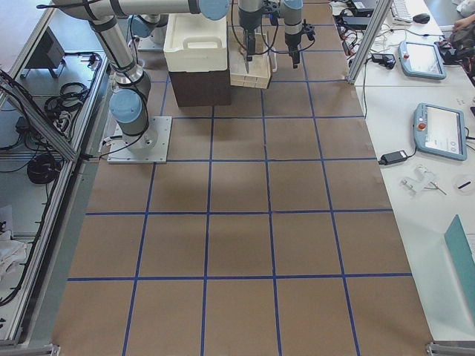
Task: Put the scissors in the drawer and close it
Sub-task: 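Move the left gripper over the drawer front near its handle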
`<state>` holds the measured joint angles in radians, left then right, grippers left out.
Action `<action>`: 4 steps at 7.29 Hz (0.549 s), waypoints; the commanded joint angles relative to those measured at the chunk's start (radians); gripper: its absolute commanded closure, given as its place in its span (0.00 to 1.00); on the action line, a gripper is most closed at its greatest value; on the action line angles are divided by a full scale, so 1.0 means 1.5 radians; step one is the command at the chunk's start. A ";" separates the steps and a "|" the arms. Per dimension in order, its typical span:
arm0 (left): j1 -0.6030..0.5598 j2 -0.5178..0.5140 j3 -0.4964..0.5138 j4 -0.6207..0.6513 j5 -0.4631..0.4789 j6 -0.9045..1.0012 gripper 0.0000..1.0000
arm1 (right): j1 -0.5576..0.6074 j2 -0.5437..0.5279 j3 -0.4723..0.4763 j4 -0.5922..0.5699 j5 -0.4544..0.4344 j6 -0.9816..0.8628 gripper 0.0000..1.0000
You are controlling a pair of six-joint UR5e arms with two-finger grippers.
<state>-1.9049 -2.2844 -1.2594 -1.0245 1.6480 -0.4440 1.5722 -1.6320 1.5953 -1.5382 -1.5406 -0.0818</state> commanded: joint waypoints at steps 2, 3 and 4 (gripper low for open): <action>-0.013 -0.013 0.001 -0.051 -0.024 -0.011 0.00 | 0.000 0.001 0.000 0.003 0.001 -0.001 0.00; -0.008 -0.006 0.002 -0.089 -0.037 -0.024 0.00 | 0.000 0.002 0.000 0.003 0.003 0.000 0.00; -0.013 -0.009 0.002 -0.116 -0.037 -0.029 0.00 | 0.000 0.002 0.000 0.003 0.003 0.001 0.00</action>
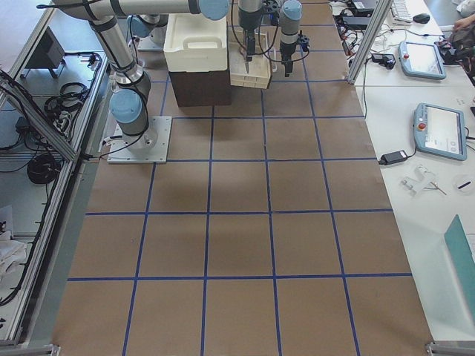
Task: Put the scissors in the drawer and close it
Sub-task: 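Move the left gripper over the drawer front near its handle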
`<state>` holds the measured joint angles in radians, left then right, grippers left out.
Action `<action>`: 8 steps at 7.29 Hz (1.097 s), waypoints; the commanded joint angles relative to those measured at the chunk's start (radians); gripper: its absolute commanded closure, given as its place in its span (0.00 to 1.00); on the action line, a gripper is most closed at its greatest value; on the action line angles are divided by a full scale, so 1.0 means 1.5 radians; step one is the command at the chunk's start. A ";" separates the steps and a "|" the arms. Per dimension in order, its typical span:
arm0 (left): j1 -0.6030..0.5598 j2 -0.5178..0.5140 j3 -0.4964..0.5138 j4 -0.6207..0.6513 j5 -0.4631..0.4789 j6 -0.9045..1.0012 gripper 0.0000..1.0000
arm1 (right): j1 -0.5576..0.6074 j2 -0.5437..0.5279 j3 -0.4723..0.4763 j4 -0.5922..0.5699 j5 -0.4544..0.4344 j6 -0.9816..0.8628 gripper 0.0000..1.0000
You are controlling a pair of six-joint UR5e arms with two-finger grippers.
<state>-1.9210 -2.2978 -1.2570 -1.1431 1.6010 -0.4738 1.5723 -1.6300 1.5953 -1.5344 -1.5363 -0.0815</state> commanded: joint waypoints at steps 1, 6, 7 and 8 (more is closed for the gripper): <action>-0.003 -0.002 -0.001 -0.062 -0.006 -0.009 0.00 | 0.000 0.001 0.000 0.000 -0.002 0.001 0.00; -0.009 0.038 0.001 -0.107 -0.017 -0.019 0.00 | 0.000 -0.001 0.001 0.012 -0.004 -0.001 0.00; -0.011 0.044 -0.003 -0.122 -0.016 -0.025 0.00 | 0.000 -0.001 0.001 0.012 -0.004 -0.001 0.00; -0.015 0.051 -0.006 -0.131 -0.017 -0.029 0.00 | 0.000 -0.002 0.001 0.012 -0.003 -0.001 0.00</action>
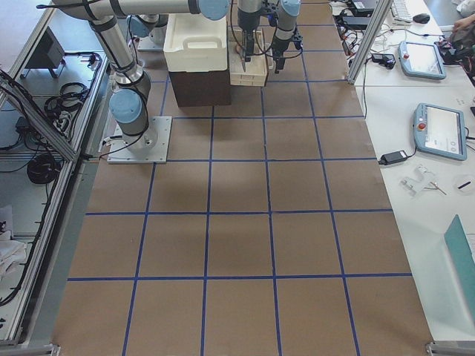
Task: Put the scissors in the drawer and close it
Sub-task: 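Push the drawer front away from the robot with the left gripper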
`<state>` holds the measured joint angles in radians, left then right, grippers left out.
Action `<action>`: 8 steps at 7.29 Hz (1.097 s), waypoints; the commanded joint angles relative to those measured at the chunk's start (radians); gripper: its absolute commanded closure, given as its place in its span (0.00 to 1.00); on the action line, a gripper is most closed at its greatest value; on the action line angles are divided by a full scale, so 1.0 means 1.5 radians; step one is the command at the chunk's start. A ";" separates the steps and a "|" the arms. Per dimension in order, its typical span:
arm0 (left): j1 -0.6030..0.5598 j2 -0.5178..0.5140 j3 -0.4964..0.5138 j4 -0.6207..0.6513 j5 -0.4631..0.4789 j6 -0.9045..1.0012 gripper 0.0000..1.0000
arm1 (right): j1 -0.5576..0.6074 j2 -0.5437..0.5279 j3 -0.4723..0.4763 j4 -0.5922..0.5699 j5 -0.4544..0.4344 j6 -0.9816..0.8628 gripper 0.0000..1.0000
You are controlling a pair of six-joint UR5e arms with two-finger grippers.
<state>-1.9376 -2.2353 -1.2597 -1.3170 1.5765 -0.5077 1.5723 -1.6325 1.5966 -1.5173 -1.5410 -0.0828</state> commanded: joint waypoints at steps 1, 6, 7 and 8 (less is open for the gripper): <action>-0.011 0.017 -0.004 -0.037 -0.003 -0.010 0.00 | 0.000 -0.001 0.000 0.000 0.000 0.000 0.00; -0.015 0.064 -0.017 -0.217 -0.008 -0.021 0.00 | 0.000 -0.001 0.000 0.009 -0.005 -0.015 0.00; -0.015 0.071 -0.040 -0.217 -0.012 -0.023 0.00 | 0.000 -0.001 0.000 0.009 -0.005 -0.015 0.00; -0.016 0.076 -0.055 -0.217 -0.021 -0.026 0.00 | 0.000 -0.001 0.000 0.009 -0.005 -0.015 0.00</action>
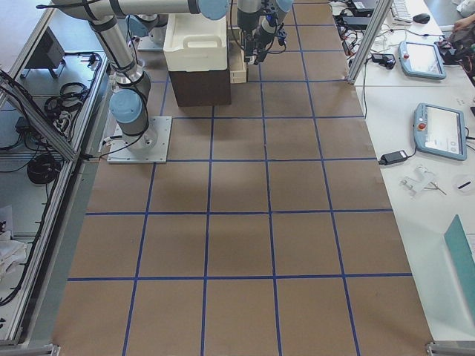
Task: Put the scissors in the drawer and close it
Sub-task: 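Push the drawer front away from the robot with the left gripper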
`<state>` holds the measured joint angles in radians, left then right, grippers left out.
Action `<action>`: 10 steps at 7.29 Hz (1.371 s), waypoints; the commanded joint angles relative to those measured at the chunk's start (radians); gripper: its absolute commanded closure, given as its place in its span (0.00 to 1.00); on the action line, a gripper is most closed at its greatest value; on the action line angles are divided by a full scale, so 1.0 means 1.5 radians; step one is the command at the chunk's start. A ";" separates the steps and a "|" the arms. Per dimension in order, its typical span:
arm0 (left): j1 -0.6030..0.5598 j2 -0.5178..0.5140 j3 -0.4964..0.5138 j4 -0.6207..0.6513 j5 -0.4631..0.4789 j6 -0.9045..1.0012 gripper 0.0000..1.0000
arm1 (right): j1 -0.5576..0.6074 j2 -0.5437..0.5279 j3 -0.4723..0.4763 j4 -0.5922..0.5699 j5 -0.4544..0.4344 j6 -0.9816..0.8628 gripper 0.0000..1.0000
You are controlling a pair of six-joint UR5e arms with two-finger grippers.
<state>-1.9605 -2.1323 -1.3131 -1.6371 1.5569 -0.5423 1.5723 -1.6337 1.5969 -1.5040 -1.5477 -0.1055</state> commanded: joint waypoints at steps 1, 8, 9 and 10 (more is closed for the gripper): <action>-0.001 0.009 -0.025 -0.005 -0.009 -0.003 0.00 | 0.000 0.000 0.000 0.001 0.000 0.000 0.00; -0.039 0.040 -0.067 -0.044 -0.011 -0.003 0.00 | 0.000 0.000 0.000 0.001 0.000 0.000 0.00; -0.046 0.046 -0.068 -0.044 -0.012 -0.003 0.00 | 0.000 -0.001 0.000 0.001 0.001 -0.001 0.00; -0.049 0.053 -0.076 -0.045 -0.008 -0.001 0.00 | 0.000 -0.001 0.000 0.003 0.000 0.000 0.00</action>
<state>-2.0253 -2.0646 -1.4165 -1.7030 1.5409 -0.5454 1.5723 -1.6347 1.5968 -1.5014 -1.5471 -0.1065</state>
